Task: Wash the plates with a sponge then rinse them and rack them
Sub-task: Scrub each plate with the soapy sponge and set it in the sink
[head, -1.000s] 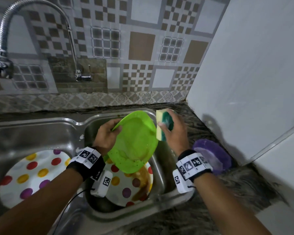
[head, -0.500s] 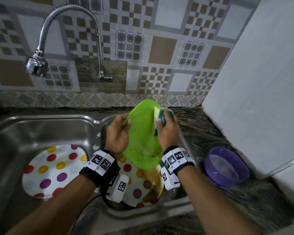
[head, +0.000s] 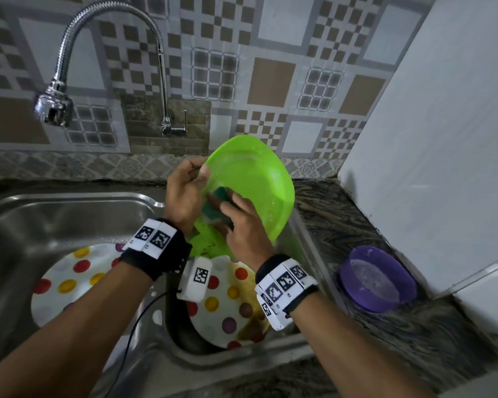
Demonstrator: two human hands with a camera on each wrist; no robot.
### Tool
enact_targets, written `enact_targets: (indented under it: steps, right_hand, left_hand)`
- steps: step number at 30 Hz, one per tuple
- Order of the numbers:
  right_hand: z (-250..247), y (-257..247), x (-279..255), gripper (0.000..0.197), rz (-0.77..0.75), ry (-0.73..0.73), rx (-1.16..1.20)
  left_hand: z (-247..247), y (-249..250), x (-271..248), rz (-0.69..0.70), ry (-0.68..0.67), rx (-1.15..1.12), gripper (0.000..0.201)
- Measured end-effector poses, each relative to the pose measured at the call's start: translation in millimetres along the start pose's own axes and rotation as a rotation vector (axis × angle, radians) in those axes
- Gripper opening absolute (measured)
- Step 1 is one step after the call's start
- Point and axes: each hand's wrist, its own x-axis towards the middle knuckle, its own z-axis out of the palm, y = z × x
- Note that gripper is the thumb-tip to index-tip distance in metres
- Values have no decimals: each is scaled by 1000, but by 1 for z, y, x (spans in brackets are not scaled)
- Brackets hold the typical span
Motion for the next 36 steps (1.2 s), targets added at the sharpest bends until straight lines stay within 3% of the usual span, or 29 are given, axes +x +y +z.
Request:
enact_targets:
  steps: [3, 6, 11, 19, 22, 25, 29, 32, 36]
  right_hand:
    - [-6, 9, -10, 34, -106, -134, -51]
    - [-22, 19, -7, 29, -176, -121, -163]
    - [-57, 47, 16, 50, -62, 23, -250]
    - [-40, 63, -21, 44, 54, 4, -358]
    - [-19, 50, -31, 38, 34, 12, -212]
    - [2, 30, -34, 36, 168, -81, 49]
    - [9, 19, -29, 53, 189, -122, 266]
    - [7, 26, -29, 57, 159, -181, 192]
    - [-10, 36, -31, 55, 148, -104, 245]
  left_hand:
    - [-8, 3, 1, 36, -17, 9, 14]
    - [-16, -1, -5, 43, -11, -8, 16]
    - [-22, 0, -12, 11, -16, 4, 14]
    - [-18, 10, -3, 69, 179, -108, 14]
    - [-8, 1, -5, 86, 267, -124, 14]
    - [5, -9, -9, 81, 320, -118, 16]
    - [11, -26, -17, 84, 326, -26, 26]
    - [5, -32, -18, 23, 246, 126, 28]
    - [-17, -29, -8, -10, -94, 587, 26]
